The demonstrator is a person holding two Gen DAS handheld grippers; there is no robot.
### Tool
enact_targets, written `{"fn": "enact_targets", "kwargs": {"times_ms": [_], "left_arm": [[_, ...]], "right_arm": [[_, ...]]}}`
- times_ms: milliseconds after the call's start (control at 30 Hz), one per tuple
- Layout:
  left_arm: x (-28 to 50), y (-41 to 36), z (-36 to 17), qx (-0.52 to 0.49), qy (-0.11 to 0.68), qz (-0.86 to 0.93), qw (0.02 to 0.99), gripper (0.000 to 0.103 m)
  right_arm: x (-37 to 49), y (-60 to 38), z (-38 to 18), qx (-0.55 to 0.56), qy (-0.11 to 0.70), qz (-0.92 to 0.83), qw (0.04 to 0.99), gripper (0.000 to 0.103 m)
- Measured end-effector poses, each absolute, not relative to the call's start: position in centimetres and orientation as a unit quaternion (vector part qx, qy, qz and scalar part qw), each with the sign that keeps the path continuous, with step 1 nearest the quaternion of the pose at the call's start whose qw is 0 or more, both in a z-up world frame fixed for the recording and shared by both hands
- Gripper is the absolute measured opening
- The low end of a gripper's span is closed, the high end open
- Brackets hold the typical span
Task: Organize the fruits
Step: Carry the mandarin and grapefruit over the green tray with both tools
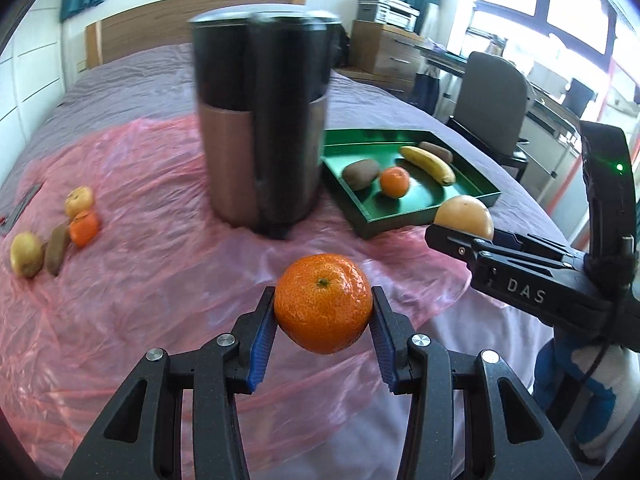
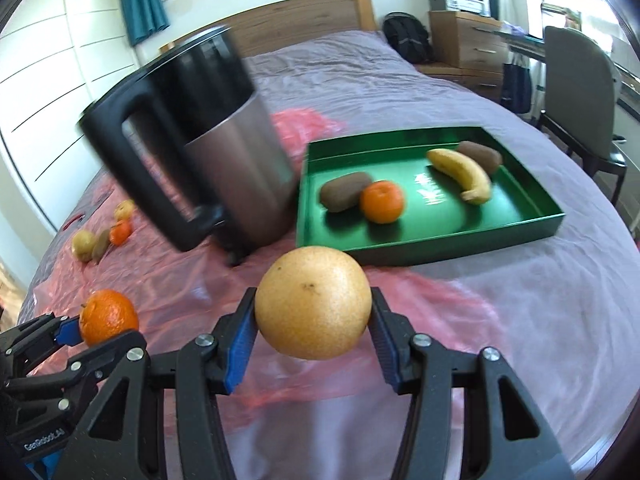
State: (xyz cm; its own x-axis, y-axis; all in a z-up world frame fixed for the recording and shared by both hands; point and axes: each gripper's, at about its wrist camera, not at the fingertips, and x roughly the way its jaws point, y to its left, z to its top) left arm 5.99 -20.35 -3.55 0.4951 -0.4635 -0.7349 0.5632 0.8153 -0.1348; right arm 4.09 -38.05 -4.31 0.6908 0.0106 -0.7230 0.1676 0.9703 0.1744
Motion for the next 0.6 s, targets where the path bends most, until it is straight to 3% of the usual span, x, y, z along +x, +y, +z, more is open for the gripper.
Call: {"fn": "enact_targets", "kwargs": {"times_ms": [333, 600], "left_arm": [[10.1, -29.1, -2.5, 0.084, 0.390, -0.327, 0.857, 0.039], [17.7, -37.3, -2.1, 0.075, 0.385, -0.319, 0.863, 0.039]], "right_arm": [[7.4, -45.4, -3.5, 0.125, 0.360, -0.079, 0.921, 0.041], [10.6, -51.5, -3.5, 0.114, 0.346, -0.114, 0.924, 0.041]]}}
